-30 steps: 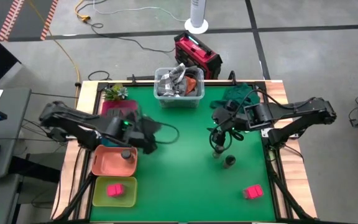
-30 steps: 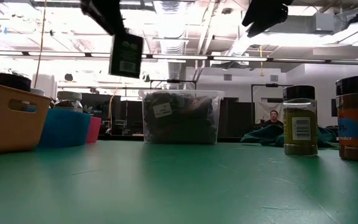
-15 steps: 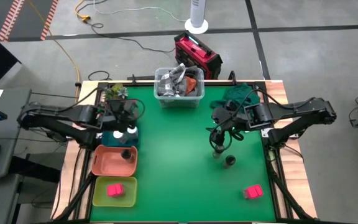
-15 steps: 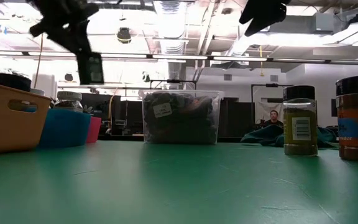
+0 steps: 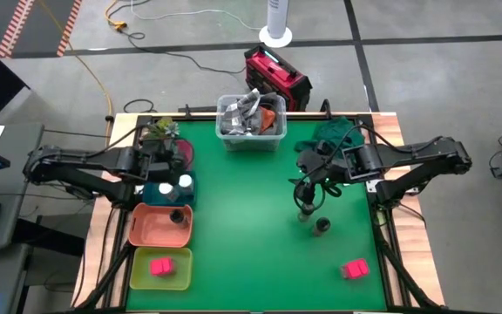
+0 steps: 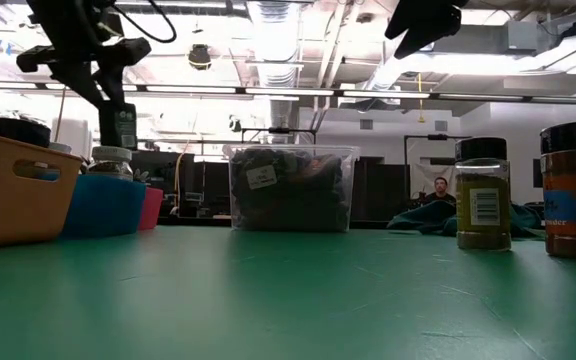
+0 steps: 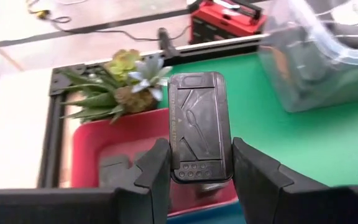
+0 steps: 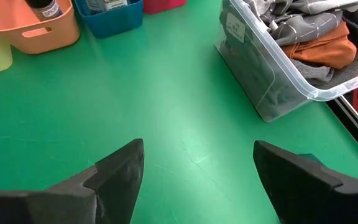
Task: Sort spices by type
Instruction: Put the black seasoning can into the red bin
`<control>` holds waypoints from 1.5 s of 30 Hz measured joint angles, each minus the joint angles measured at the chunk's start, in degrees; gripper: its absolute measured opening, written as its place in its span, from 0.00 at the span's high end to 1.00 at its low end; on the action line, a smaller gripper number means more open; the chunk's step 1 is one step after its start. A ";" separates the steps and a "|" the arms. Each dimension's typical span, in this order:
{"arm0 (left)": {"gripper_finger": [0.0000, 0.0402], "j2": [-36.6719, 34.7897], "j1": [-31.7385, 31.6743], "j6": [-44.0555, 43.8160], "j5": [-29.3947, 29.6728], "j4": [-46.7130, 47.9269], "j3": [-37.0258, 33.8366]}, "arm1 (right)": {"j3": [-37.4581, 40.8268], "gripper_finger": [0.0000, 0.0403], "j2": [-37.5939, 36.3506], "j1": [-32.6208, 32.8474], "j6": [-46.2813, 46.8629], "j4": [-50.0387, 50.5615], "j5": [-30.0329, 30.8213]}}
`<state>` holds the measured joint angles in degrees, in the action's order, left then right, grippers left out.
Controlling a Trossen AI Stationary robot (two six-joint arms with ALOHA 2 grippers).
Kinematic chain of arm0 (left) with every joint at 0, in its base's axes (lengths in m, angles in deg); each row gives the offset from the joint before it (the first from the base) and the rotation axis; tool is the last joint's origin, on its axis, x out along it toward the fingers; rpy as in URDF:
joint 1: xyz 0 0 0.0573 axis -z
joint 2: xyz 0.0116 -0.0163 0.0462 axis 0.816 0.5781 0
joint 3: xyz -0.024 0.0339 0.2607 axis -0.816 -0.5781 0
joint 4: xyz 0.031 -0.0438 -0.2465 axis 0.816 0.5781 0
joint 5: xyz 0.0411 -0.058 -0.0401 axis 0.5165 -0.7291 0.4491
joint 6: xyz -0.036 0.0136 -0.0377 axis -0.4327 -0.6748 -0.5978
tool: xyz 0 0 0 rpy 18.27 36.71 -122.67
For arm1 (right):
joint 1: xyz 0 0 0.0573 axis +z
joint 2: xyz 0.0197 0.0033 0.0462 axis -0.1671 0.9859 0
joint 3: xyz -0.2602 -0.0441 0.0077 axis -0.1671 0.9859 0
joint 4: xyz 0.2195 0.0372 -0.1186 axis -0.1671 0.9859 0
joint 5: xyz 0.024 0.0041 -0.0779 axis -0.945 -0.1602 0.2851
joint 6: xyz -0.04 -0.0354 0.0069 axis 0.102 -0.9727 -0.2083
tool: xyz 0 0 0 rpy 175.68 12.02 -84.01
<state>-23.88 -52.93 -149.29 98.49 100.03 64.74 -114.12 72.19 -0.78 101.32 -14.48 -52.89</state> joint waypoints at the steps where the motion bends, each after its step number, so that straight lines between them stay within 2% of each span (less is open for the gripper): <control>1: 0.66 0.10 -0.07 -0.86 0.16 1.17 0.00 | 0.00 0.19 0.00 0.00 0.00 -0.01 0.00; 5: 0.66 0.28 -0.65 -5.10 1.43 4.58 0.00 | -0.02 0.19 0.00 -0.31 -0.02 -0.04 0.00; 13: 0.65 0.92 -2.48 -8.52 4.88 3.54 0.00 | -0.02 0.19 0.00 -1.16 -0.24 -0.26 0.00; 23: 0.65 7.25 -2.84 -11.78 4.98 3.11 0.00 | -0.02 0.19 0.00 -1.11 -0.31 -0.21 0.00; 31: 0.64 10.96 -2.95 -12.06 7.21 3.23 0.00 | -0.02 0.19 0.00 -0.96 -0.42 -0.20 -0.02; 40: 0.64 14.57 -5.82 -12.39 8.00 3.02 0.00 | -0.02 0.19 0.00 -0.98 -0.42 -0.20 -0.21; 45: 0.64 14.97 -7.65 -7.03 8.34 -0.60 0.00 | -0.02 0.19 0.00 -0.98 -0.04 -0.20 -0.42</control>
<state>-8.91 -60.58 -156.33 106.83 99.43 64.74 -114.14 72.19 -1.76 101.27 -14.68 -53.31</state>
